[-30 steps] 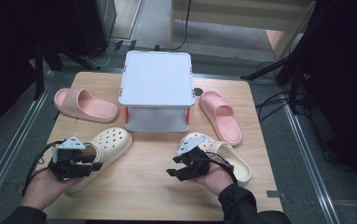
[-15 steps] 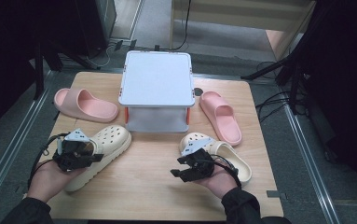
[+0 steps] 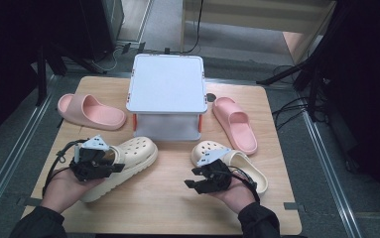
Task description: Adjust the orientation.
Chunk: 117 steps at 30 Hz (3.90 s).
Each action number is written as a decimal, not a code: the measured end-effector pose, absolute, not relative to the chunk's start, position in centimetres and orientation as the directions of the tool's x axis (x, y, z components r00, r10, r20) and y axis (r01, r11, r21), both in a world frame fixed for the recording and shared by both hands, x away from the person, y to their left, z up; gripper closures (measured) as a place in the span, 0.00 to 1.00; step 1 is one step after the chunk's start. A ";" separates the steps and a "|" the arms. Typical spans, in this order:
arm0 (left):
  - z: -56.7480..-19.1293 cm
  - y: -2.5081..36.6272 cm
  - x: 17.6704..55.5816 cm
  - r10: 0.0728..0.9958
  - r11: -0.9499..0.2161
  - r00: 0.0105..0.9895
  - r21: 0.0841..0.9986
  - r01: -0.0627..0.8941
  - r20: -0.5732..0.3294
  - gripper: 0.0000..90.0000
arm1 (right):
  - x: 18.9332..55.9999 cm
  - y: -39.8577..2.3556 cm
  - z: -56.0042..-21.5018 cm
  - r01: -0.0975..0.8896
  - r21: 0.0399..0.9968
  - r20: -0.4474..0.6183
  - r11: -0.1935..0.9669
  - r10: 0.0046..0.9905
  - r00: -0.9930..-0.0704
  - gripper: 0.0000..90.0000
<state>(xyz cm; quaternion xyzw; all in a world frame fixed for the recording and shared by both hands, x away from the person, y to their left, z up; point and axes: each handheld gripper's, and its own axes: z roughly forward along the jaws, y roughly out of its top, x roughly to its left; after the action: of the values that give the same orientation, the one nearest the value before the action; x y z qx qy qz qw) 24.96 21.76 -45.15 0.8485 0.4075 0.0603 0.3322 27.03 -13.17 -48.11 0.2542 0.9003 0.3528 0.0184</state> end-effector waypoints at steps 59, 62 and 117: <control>-47.1 24.4 26.9 0.717 -0.448 0.669 0.605 0.658 -0.196 0.98 | 26.4 -7.1 -50.1 0.508 0.716 0.219 0.479 0.537 -0.815 1.00; -48.4 25.0 27.4 0.718 -0.431 0.653 0.583 0.689 -0.241 0.98 | 26.3 -6.6 -50.3 0.500 0.719 0.212 0.483 0.533 -0.819 1.00; -48.5 22.5 25.0 0.715 -0.348 0.609 0.582 0.735 -0.342 0.73 | 31.0 -7.5 -50.0 0.538 0.679 0.247 0.499 0.535 -0.808 0.93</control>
<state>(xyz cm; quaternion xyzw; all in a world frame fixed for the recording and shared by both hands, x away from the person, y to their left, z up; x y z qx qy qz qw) 25.02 22.51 -48.51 0.8207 0.4417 -0.0136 0.3621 30.98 -7.49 -49.96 0.3101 0.8657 0.3930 -0.0018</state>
